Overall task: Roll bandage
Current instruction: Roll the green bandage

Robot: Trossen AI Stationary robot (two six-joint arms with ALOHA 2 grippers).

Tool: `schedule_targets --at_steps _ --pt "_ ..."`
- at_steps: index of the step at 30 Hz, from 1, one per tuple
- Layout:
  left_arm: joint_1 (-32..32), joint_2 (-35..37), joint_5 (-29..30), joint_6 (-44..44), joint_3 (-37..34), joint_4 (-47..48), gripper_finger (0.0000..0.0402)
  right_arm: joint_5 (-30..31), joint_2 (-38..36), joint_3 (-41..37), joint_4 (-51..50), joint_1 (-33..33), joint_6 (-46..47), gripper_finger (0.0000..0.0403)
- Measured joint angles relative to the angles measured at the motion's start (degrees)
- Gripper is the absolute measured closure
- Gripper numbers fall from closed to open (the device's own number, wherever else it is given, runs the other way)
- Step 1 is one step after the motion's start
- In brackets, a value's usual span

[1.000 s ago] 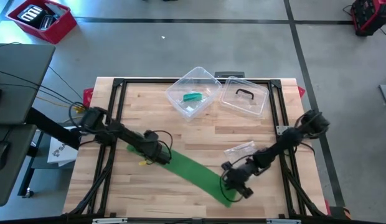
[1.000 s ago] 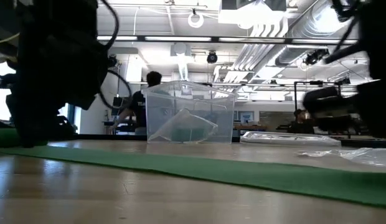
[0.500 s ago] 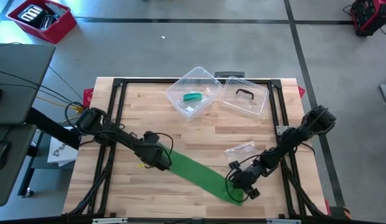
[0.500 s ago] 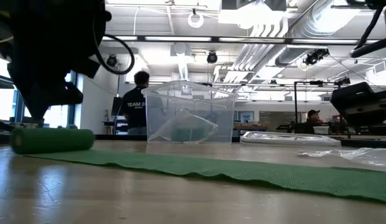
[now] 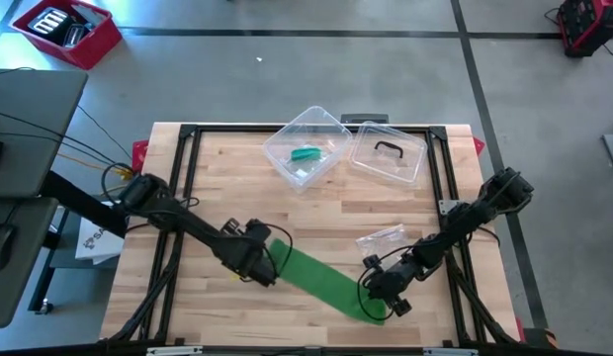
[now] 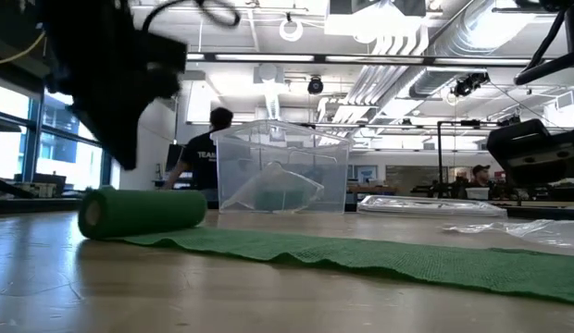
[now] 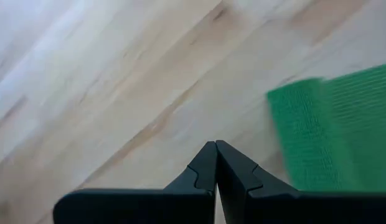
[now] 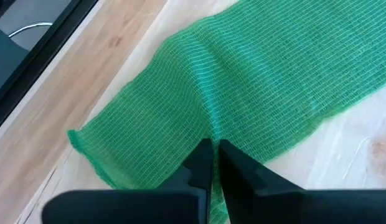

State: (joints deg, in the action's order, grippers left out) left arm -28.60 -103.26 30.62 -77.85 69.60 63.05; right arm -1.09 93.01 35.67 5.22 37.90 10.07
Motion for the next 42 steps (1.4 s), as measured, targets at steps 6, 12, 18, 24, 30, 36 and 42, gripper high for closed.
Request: schedule_targets --at_steps 6,12,18,24,30,36,42 --pt "-1.18 0.02 -1.36 0.20 2.67 -0.85 0.0401 1.36 -0.02 0.04 0.01 -0.01 -0.02 0.0383" --pt "-0.97 -0.04 -3.66 0.30 -1.74 -16.28 0.0401 1.72 -0.02 0.06 0.01 -0.01 -0.02 0.0383" --pt "0.20 -1.09 -6.23 4.38 -3.82 -28.12 0.0401 1.74 -0.04 0.06 -0.01 -0.01 -0.02 0.0383" --pt "0.43 -1.01 -3.56 5.46 0.64 -23.44 0.0401 1.74 -0.09 0.08 -0.34 -0.01 0.00 0.0383" --pt "2.53 -1.49 -8.00 -2.30 -1.14 -12.85 0.0401 1.74 -0.09 0.10 -0.75 -0.01 -0.04 0.0383" --pt "2.71 -2.08 -12.05 3.99 -1.18 -25.52 0.0401 1.74 -0.09 0.10 -0.80 -0.01 0.20 0.0383" --pt "1.36 -0.81 -2.39 5.20 7.46 -18.26 0.0401 2.17 -0.06 0.10 -0.91 -0.02 -0.02 0.0383"
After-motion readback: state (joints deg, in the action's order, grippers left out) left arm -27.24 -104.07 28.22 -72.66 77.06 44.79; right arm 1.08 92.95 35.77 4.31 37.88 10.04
